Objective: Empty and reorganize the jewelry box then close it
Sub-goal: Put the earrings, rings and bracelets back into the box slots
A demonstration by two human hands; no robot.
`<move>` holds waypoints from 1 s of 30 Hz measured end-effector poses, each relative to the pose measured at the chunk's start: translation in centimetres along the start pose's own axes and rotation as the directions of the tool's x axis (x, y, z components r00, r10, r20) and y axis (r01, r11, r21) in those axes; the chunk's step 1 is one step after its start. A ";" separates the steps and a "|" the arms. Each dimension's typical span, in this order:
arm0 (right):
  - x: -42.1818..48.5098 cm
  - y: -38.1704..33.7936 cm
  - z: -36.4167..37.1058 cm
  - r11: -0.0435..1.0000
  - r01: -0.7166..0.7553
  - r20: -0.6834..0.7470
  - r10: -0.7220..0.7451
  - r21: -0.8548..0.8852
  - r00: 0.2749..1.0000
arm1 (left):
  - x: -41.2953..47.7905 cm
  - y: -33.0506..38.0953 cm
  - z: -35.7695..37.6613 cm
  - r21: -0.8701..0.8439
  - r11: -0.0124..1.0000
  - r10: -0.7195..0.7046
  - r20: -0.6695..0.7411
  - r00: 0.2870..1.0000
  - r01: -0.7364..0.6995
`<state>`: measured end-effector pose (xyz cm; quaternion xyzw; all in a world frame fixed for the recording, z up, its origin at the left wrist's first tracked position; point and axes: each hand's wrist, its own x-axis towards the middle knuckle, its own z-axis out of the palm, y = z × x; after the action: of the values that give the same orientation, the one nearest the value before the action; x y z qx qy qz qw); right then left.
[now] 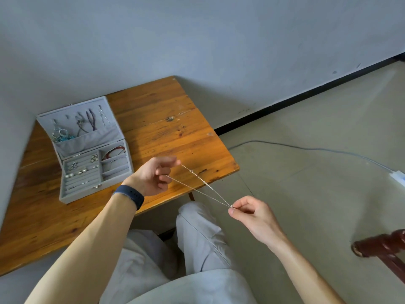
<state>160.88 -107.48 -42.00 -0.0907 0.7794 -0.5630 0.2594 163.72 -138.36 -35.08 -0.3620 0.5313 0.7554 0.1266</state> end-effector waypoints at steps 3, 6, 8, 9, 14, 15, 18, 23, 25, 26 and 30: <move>0.3 0.2 0.5 1.000 -0.004 0.009 0.004 -0.016 1.000 | -0.5 -0.4 -1.6 0.036 0.998 -0.054 0.066 0.996 0.052; 0.5 0.1 1.3 0.999 -0.001 0.031 0.003 -0.045 1.000 | -1.0 -0.6 -2.5 0.060 0.997 -0.056 0.118 0.991 0.049; 0.8 0.1 1.8 0.998 -0.002 0.027 0.004 -0.059 1.000 | -1.4 -0.5 -2.8 0.091 0.996 0.017 0.089 0.996 -0.025; 1.0 0.1 1.9 0.998 -0.006 0.022 0.007 -0.056 1.000 | -1.5 -0.4 -3.0 0.093 0.993 0.071 0.061 0.996 -0.077; 1.0 -0.3 2.1 0.997 -0.031 0.069 0.026 0.073 0.997 | -2.0 -0.4 -4.2 -0.095 0.977 0.185 -0.047 0.982 -0.189; 0.9 -0.3 1.9 0.995 -0.025 0.067 0.019 0.096 0.998 | -1.9 -0.6 -4.2 -0.127 0.976 0.172 -0.051 0.984 -0.178; 1.8 -1.6 1.9 0.992 -0.001 0.047 -0.005 0.128 0.999 | -2.8 -0.6 -5.0 -0.053 0.987 0.151 -0.054 0.987 -0.154; 4.0 -3.6 1.2 0.991 0.037 0.011 -0.039 0.132 0.999 | -3.2 0.1 -5.9 0.255 0.960 0.120 -0.003 0.993 -0.115; 5.0 -4.6 0.9 0.991 0.064 0.018 -0.067 0.116 0.998 | -3.3 0.6 -6.0 0.283 0.951 0.133 -0.021 0.991 -0.121; 5.4 -5.0 0.7 0.991 0.077 0.021 -0.079 0.109 0.997 | -3.2 0.9 -6.0 0.277 0.952 0.151 -0.040 0.988 -0.134; 7.3 -6.7 0.0 0.990 0.123 0.014 -0.125 0.070 0.992 | -2.7 2.1 -6.4 0.340 0.924 0.206 -0.053 0.977 -0.176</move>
<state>153.72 -113.00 -38.00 -0.1350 0.7500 -0.6038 0.2338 167.04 -144.41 -32.88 -0.3145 0.6891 0.6469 0.0885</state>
